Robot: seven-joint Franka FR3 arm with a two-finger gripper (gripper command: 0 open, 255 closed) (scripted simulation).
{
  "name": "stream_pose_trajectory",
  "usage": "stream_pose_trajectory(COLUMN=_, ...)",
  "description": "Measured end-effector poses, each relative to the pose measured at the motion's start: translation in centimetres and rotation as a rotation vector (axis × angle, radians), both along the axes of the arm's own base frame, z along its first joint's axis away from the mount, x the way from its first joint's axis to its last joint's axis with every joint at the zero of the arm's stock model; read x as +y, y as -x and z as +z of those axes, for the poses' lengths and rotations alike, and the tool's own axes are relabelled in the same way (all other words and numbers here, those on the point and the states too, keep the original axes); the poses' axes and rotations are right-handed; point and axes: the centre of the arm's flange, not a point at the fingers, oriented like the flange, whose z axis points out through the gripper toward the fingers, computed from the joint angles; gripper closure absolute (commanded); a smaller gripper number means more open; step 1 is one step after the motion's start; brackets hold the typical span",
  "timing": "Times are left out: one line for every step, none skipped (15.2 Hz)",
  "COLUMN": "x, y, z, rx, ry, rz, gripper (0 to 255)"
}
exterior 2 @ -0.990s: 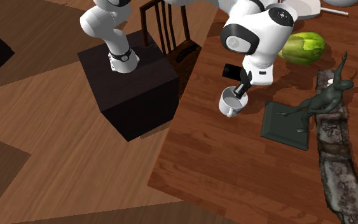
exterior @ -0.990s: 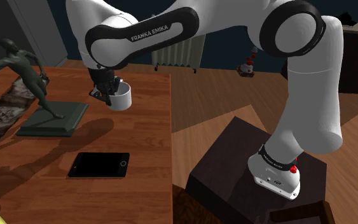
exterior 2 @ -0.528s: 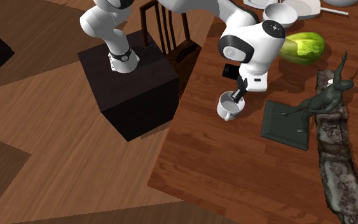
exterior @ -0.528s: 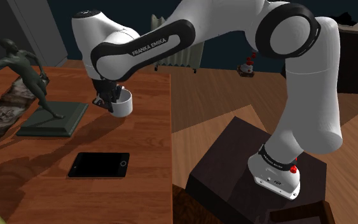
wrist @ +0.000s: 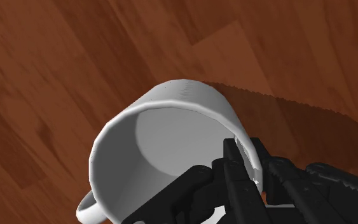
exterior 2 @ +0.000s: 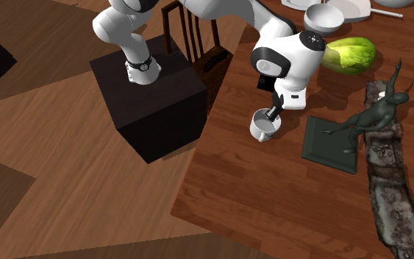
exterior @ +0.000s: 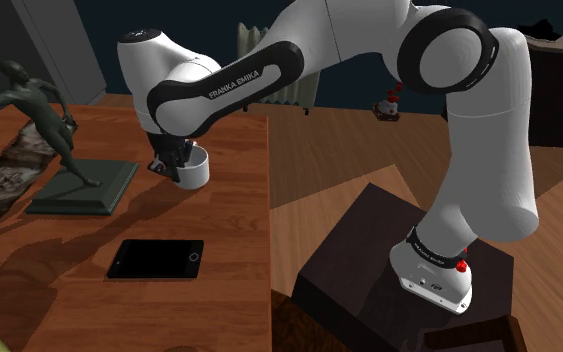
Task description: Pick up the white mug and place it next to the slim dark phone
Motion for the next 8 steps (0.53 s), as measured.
stream_pose_trajectory(x=0.0, y=0.0, z=0.0, rx=0.0, ry=0.0, rz=0.0, gripper=255)
stream_pose_trajectory(x=0.0, y=0.0, z=-0.01, rx=0.0, ry=0.0, rz=0.0, gripper=0)
stream_pose_trajectory(x=0.0, y=0.0, z=0.0, rx=0.0, ry=0.0, rz=0.0, gripper=0)
stream_pose_trajectory(x=0.0, y=0.0, z=0.0, rx=0.0, ry=0.0, rz=0.0, gripper=0)
stream_pose_trajectory(x=0.0, y=0.0, z=0.0, rx=0.0, ry=0.0, rz=0.0, gripper=0)
stream_pose_trajectory(x=0.0, y=0.0, z=0.0, rx=0.0, ry=0.0, rz=0.0, gripper=0)
stream_pose_trajectory(x=0.0, y=0.0, z=0.0, rx=0.0, ry=0.0, rz=0.0, gripper=0)
stream_pose_trajectory(x=0.0, y=0.0, z=0.0, rx=0.0, ry=0.0, rz=0.0, gripper=0)
